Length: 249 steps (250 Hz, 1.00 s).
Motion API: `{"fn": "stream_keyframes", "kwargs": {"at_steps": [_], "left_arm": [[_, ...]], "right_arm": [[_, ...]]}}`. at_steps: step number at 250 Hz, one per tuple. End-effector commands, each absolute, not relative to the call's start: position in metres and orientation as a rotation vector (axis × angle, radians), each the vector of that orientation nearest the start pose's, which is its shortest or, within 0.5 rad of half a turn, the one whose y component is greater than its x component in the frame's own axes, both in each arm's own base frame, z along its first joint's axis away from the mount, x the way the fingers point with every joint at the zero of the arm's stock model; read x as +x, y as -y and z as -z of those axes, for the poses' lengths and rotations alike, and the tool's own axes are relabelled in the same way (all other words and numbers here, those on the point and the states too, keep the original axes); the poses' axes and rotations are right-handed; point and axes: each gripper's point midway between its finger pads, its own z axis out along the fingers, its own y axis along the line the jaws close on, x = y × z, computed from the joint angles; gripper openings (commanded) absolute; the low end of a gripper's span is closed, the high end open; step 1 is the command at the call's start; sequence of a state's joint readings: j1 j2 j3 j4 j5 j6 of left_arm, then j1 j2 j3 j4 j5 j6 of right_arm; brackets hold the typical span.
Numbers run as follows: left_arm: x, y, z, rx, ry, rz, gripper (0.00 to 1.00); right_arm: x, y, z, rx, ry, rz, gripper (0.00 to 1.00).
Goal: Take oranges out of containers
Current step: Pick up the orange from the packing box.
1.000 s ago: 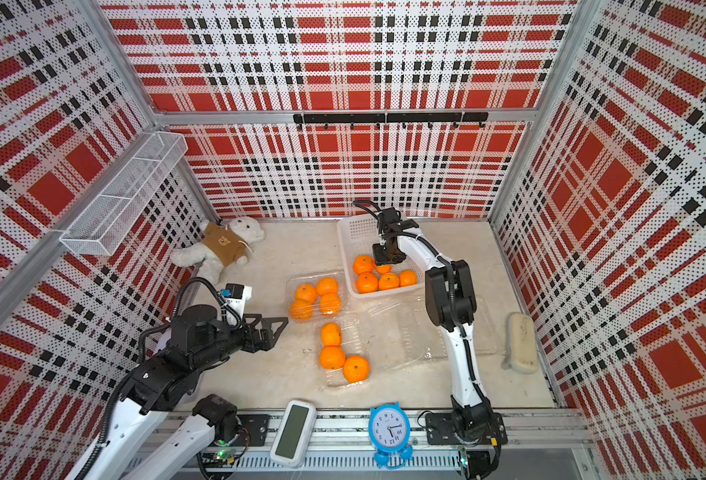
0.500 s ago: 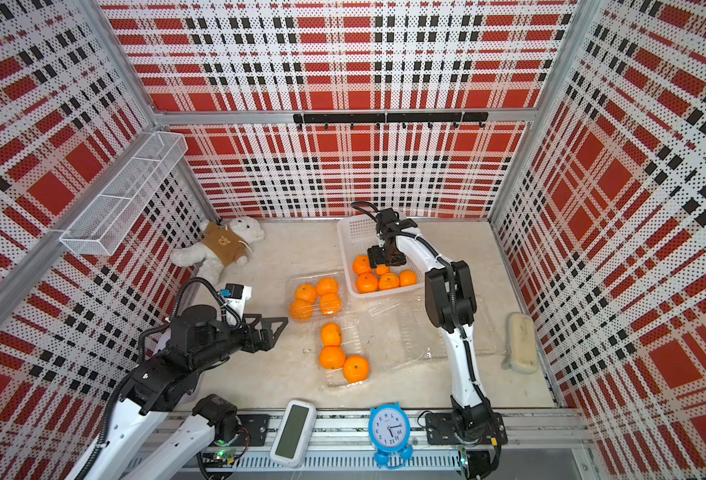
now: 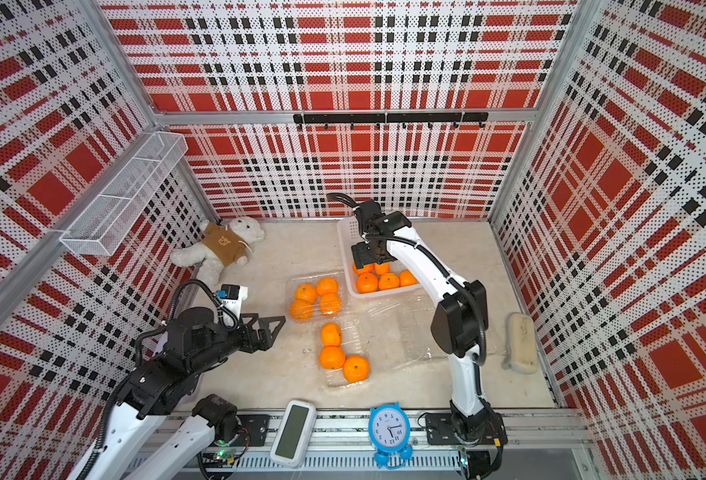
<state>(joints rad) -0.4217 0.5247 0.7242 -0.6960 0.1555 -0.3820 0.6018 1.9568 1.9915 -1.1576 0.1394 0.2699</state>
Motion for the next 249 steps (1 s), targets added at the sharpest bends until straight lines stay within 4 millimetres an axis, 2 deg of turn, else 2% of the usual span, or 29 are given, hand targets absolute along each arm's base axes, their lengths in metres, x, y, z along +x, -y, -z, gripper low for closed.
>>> {"fn": "stream_keyframes", "kwargs": {"at_steps": [1,52,78,110,197,249], "left_arm": [[0.203,0.114,-0.239,0.116,-2.097,0.625,0.99],[0.2,0.105,-0.247,0.08,-2.048,0.598,0.99],[0.2,0.099,-0.25,0.054,-2.026,0.575,0.99],[0.198,0.094,-0.255,0.038,-1.998,0.564,0.99],[0.19,0.076,-0.267,-0.03,-1.909,0.526,0.99],[0.19,0.075,-0.268,-0.031,-1.9,0.527,0.99]], "right_arm": [[0.363,-0.253,-0.228,-0.322,-2.617,-0.101,0.89],[0.298,-0.297,-0.236,-0.34,-2.592,-0.229,0.9],[0.275,-0.317,-0.225,-0.393,-2.617,-0.267,0.9],[0.257,-0.334,-0.2,-0.423,-2.672,-0.292,0.9],[0.243,-0.369,-0.136,-0.494,-2.79,-0.336,0.84],[0.241,-0.367,-0.101,-0.517,-2.863,-0.217,0.78]]}}
